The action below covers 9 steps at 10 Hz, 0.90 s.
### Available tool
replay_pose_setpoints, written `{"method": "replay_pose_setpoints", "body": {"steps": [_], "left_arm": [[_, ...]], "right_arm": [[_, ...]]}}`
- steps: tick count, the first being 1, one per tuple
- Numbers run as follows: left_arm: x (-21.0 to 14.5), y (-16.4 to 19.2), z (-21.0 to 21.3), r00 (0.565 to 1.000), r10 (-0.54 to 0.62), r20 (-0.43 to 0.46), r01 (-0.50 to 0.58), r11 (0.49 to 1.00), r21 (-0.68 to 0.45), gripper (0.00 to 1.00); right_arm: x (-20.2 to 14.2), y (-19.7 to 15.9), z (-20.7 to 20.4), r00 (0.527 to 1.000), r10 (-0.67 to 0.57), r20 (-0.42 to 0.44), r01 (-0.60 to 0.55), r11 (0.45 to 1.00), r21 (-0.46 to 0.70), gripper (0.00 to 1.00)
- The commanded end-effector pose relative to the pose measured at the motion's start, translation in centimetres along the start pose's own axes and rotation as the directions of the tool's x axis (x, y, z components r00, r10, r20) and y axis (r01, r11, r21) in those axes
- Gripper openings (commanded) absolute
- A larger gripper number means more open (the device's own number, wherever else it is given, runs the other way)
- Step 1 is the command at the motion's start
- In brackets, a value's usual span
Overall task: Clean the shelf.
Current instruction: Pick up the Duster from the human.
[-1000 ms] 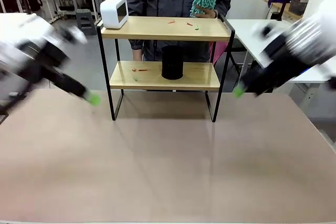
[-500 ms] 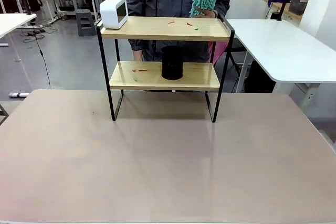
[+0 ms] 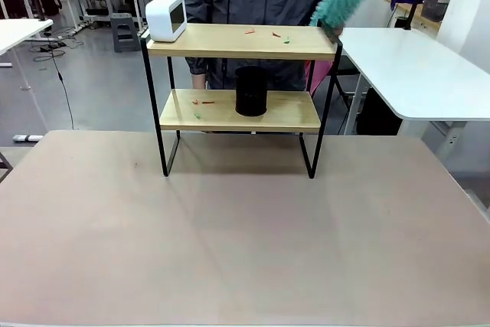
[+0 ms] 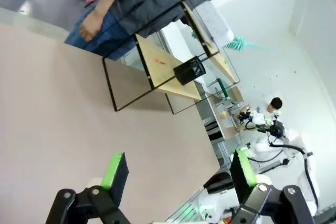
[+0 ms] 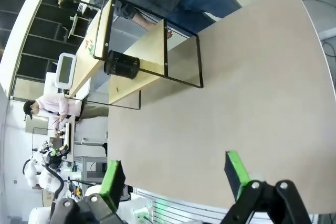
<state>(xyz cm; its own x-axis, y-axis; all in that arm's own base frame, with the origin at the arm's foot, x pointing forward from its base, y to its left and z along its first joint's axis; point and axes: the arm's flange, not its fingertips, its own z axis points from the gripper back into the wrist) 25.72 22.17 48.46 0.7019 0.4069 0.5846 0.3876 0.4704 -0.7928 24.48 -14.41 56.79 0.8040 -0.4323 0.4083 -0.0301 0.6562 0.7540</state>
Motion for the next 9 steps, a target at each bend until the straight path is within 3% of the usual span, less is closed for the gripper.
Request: {"method": "replay_pose_setpoints", "body": {"steps": [1, 6, 7, 9], "left_arm": [[-0.5, -0.2, 0.5, 0.999, -0.03, 0.022, 0.03, 1.0, -0.008, 1.0], [-0.5, -0.2, 0.5, 0.999, -0.03, 0.022, 0.03, 1.0, -0.008, 1.0], [-0.5, -0.2, 0.5, 0.999, -0.03, 0.022, 0.03, 1.0, -0.008, 1.0], [-0.5, -0.2, 0.5, 0.999, -0.03, 0.022, 0.03, 1.0, -0.008, 1.0]], "right_arm": [[0.1, -0.8, 0.6, 1.0, 0.003, 0.017, -0.004, 1.0, 0.03, 1.0], [-0.1, -0.6, 0.6, 1.0, -0.016, 0.014, 0.016, 1.0, -0.003, 1.0], [3.2, 0.1, -0.8, 0.993, -0.108, -0.048, 0.11, 0.993, 0.05, 1.0], [9.7, 2.4, -5.3, 0.948, -0.282, -0.151, 0.288, 0.957, 0.023, 1.0]]}}
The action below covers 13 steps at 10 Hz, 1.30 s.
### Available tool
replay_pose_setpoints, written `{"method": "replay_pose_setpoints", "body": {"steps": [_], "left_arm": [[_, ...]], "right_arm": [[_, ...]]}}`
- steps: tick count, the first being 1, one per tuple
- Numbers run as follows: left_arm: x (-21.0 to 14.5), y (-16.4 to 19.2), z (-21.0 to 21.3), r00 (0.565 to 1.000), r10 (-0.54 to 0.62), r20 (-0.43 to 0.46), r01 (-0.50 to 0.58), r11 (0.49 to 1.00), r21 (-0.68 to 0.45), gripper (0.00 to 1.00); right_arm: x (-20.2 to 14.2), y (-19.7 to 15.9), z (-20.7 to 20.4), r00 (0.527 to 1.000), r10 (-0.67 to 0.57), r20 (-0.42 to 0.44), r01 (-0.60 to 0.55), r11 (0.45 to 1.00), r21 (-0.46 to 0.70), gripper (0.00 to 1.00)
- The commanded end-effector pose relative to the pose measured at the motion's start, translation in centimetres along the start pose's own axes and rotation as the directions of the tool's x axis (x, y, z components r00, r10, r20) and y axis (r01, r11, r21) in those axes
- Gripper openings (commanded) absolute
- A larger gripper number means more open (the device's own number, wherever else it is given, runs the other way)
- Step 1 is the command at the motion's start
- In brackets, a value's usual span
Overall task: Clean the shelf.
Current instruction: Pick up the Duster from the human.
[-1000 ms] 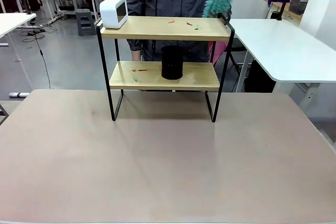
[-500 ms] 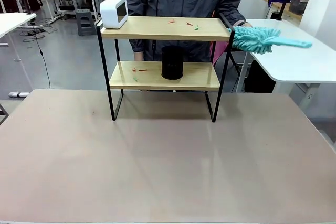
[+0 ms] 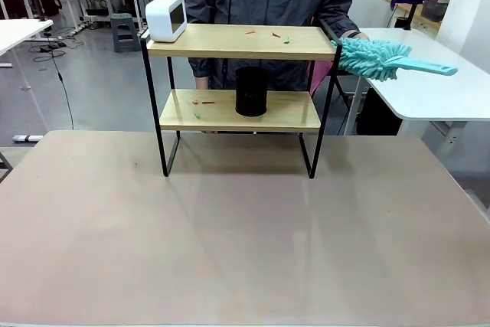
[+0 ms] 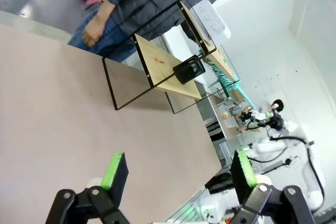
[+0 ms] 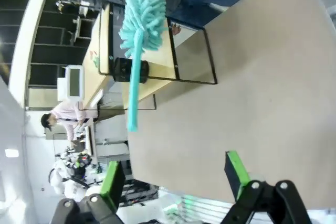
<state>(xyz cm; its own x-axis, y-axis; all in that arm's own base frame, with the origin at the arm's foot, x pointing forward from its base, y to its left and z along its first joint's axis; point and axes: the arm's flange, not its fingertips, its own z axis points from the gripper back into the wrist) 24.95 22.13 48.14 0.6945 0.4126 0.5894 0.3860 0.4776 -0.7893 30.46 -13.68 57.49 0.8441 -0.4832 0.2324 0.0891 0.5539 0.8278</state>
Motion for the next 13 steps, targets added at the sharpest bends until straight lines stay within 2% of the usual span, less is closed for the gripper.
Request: {"method": "replay_pose_setpoints", "body": {"steps": [1, 2, 3, 4, 6, 12, 13], "left_arm": [[0.3, -0.1, 0.1, 1.0, -0.026, 0.012, 0.026, 1.0, -0.015, 1.0], [0.3, -0.1, 0.1, 1.0, -0.026, 0.012, 0.026, 1.0, -0.015, 1.0], [0.3, -0.1, 0.1, 1.0, -0.026, 0.012, 0.026, 1.0, -0.015, 1.0], [0.3, -0.1, 0.1, 1.0, -0.026, 0.012, 0.026, 1.0, -0.015, 1.0], [0.3, -0.1, 0.1, 1.0, -0.026, 0.012, 0.026, 1.0, -0.015, 1.0], [0.3, -0.1, 0.1, 1.0, -0.026, 0.012, 0.026, 1.0, -0.015, 1.0], [0.3, -0.1, 0.1, 1.0, -0.026, 0.012, 0.026, 1.0, -0.015, 1.0]], "right_arm": [[7.2, 3.7, -4.2, 0.979, -0.175, -0.11, 0.179, 0.983, 0.033, 1.0], [9.1, 4.5, -7.5, 0.974, -0.197, -0.115, 0.201, 0.979, 0.02, 1.0], [10.4, 4.6, -11.7, 0.954, -0.234, -0.186, 0.237, 0.971, -0.004, 1.0], [11.3, 4.0, -15.0, 0.943, -0.268, -0.199, 0.276, 0.961, 0.011, 1.0], [12.1, 2.2, -18.8, 0.912, -0.345, -0.221, 0.362, 0.931, 0.038, 1.0], [11.2, 1.7, -18.7, 0.903, -0.319, -0.287, 0.354, 0.932, 0.076, 1.0], [11.0, 1.5, -18.9, 0.922, -0.294, -0.251, 0.312, 0.95, 0.033, 0.44]]}}
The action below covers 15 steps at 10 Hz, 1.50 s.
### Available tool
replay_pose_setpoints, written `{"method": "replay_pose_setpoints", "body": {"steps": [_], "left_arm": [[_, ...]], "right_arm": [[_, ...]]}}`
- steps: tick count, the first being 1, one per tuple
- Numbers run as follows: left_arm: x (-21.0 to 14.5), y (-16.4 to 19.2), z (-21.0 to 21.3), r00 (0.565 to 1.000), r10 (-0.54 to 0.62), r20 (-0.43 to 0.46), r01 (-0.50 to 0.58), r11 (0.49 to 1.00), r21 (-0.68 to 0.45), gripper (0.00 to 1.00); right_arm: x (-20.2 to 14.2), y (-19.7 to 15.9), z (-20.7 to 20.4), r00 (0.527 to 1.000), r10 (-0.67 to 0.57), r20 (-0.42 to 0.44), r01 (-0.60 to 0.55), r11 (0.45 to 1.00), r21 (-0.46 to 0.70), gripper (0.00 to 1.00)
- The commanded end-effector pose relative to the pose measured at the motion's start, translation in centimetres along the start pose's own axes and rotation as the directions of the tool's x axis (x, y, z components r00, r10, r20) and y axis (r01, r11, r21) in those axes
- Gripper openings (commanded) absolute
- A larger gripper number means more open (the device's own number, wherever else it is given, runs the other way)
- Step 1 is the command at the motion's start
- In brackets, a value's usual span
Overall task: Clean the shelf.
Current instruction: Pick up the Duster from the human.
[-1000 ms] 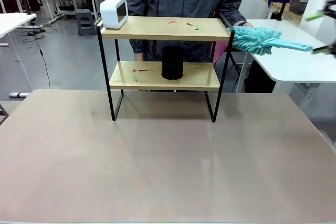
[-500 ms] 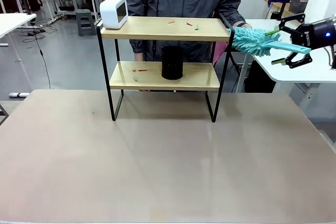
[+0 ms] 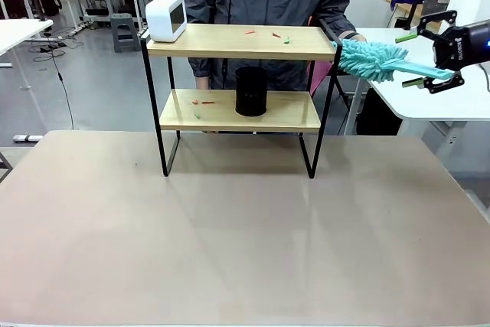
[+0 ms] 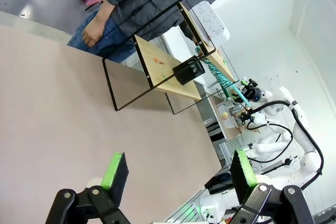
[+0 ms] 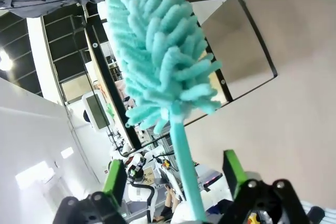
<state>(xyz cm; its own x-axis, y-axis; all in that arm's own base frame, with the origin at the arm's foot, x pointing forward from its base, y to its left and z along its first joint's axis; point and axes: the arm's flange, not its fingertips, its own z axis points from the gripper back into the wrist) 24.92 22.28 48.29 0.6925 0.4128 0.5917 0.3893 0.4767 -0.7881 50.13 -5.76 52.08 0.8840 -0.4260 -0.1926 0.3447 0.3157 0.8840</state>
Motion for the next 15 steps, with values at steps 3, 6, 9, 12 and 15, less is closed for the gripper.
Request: {"method": "replay_pose_setpoints", "body": {"steps": [3, 6, 9, 12, 15], "left_arm": [[0.1, -0.1, -0.1, 1.0, -0.023, 0.01, 0.023, 1.0, -0.013, 1.0], [0.1, -0.1, -0.1, 1.0, -0.023, 0.01, 0.023, 1.0, -0.013, 1.0], [0.1, -0.1, -0.1, 1.0, -0.023, 0.01, 0.023, 1.0, -0.013, 1.0], [0.1, -0.1, -0.1, 1.0, -0.023, 0.01, 0.023, 1.0, -0.013, 1.0], [0.1, -0.1, -0.1, 1.0, -0.023, 0.01, 0.023, 1.0, -0.013, 1.0]], "right_arm": [[-0.6, -0.3, -0.3, 0.998, 0.056, 0.029, -0.056, 0.998, 0.002, 0.0], [-0.8, -0.8, -0.6, 0.998, 0.058, 0.025, -0.058, 0.998, -0.004, 0.08], [-0.6, -1.1, -0.6, 0.998, 0.058, 0.017, -0.058, 0.998, -0.011, 0.0], [-2.0, -0.2, 1.2, 0.987, 0.158, -0.01, -0.158, 0.987, -0.015, 0.0], [-12.2, 3.4, 10.8, 0.83, 0.533, -0.161, -0.557, 0.807, -0.195, 0.0]]}}
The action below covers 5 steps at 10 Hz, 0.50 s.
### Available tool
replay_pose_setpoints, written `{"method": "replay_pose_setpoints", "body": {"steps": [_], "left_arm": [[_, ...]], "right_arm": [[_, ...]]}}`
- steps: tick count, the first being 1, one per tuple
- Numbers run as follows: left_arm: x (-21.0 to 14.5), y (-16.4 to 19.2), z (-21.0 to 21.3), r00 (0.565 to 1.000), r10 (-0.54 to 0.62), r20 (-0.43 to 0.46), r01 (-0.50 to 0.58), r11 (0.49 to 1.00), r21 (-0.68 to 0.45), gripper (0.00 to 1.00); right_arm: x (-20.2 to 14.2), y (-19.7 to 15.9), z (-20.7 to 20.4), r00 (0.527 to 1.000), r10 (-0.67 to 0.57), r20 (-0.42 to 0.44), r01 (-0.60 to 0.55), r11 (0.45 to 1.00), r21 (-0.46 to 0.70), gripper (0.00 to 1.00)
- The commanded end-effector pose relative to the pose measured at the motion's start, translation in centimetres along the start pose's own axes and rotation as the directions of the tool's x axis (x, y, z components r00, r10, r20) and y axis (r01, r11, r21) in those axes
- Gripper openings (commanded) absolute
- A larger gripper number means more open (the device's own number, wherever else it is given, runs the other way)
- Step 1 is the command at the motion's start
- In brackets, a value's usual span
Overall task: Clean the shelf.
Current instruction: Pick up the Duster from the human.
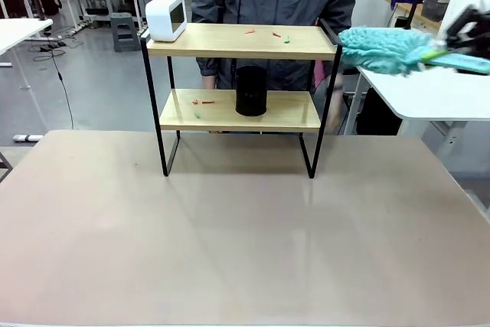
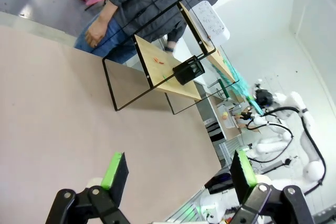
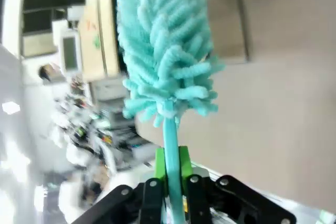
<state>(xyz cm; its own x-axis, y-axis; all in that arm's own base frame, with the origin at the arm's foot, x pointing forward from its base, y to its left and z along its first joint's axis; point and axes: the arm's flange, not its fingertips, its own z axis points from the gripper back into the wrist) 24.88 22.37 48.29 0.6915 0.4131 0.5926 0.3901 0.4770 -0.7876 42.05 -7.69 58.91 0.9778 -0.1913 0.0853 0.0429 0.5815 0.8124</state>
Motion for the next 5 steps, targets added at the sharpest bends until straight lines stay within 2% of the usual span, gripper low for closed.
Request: {"method": "replay_pose_setpoints", "body": {"steps": [1, 2, 3, 4, 5], "left_arm": [[0.1, -0.1, -0.2, 1.0, -0.022, 0.009, 0.022, 1.0, -0.012, 1.0], [0.1, -0.1, -0.2, 1.0, -0.022, 0.009, 0.022, 1.0, -0.012, 1.0], [0.1, -0.1, -0.2, 1.0, -0.022, 0.009, 0.022, 1.0, -0.012, 1.0], [0.1, -0.1, -0.2, 1.0, -0.022, 0.009, 0.022, 1.0, -0.012, 1.0], [0.1, -0.1, -0.2, 1.0, -0.022, 0.009, 0.022, 1.0, -0.012, 1.0]], "right_arm": [[-9.6, 2.7, 6.5, 0.938, 0.344, -0.031, -0.341, 0.908, -0.245, 0.0], [-13.2, 2.5, 7.8, 0.924, 0.382, 0.0, -0.36, 0.871, -0.333, 0.0], [-16.1, 1.7, 8.4, 0.928, 0.372, 0.023, -0.337, 0.863, -0.377, 0.0], [-18.8, 0.7, 8.5, 0.92, 0.39, -0.033, -0.375, 0.856, -0.356, 0.0], [-20.6, -0.5, 8.4, 0.909, 0.384, -0.164, -0.417, 0.856, -0.307, 0.0]]}}
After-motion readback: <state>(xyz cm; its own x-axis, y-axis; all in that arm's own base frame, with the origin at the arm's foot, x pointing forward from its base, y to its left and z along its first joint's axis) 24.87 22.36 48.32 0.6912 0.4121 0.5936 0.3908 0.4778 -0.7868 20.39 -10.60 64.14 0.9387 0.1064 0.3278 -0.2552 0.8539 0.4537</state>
